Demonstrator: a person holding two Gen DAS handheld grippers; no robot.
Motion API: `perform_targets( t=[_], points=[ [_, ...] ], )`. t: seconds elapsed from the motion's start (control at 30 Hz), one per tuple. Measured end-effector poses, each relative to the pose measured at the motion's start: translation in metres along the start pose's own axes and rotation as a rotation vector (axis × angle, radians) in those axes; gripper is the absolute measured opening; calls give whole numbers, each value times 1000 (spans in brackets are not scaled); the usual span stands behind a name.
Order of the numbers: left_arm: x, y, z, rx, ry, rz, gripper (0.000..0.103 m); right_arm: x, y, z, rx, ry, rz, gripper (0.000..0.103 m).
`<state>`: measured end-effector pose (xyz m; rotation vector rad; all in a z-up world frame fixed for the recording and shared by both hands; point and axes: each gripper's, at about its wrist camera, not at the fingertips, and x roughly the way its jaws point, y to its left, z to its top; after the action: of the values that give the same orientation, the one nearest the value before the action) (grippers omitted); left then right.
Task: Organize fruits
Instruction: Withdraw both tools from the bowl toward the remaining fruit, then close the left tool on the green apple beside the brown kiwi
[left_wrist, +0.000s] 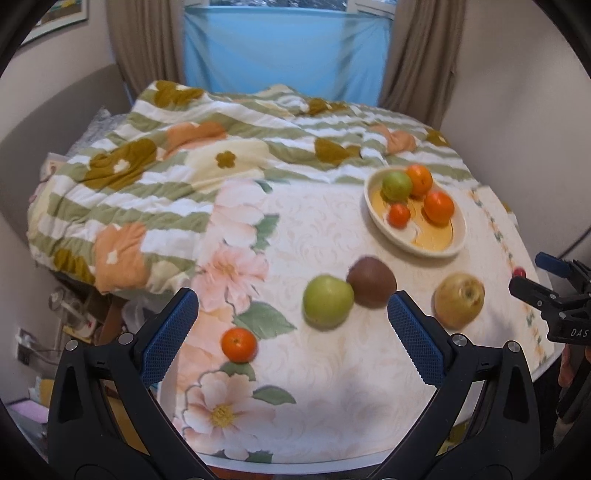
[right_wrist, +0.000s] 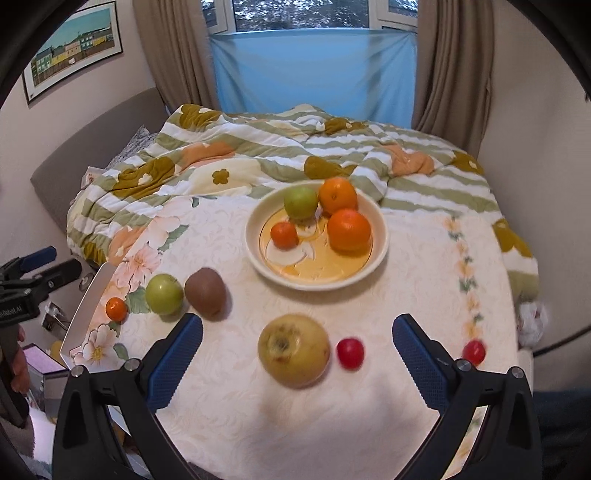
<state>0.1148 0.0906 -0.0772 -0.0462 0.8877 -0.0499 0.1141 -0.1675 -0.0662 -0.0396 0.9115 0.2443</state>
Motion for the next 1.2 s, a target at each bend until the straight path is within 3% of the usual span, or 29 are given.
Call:
perform_targets(
  t=[0.2,0.53,0.7,0.77,1.1,1.2],
  points=[
    [36,-5,-15,83,49,-56,103,17,11,-21,16,5,-42,103],
    [92,-9,-17,135,122,-167,103,49,21,-38,56,17,-123,103],
    [112,-11,-17,149,168,-193,97,61,26,-42,33,37,-135,103],
    [118,-13,-16,155,176,-202,90,65,27,-42,31,38,-134,102],
    [136,-24,-14,217,216,-173,78,75,24,-38,42,48,-130,101],
    [140,-25,-14,223,228,-175,70,77,25,-35,32,47,-128,100]
  ],
)
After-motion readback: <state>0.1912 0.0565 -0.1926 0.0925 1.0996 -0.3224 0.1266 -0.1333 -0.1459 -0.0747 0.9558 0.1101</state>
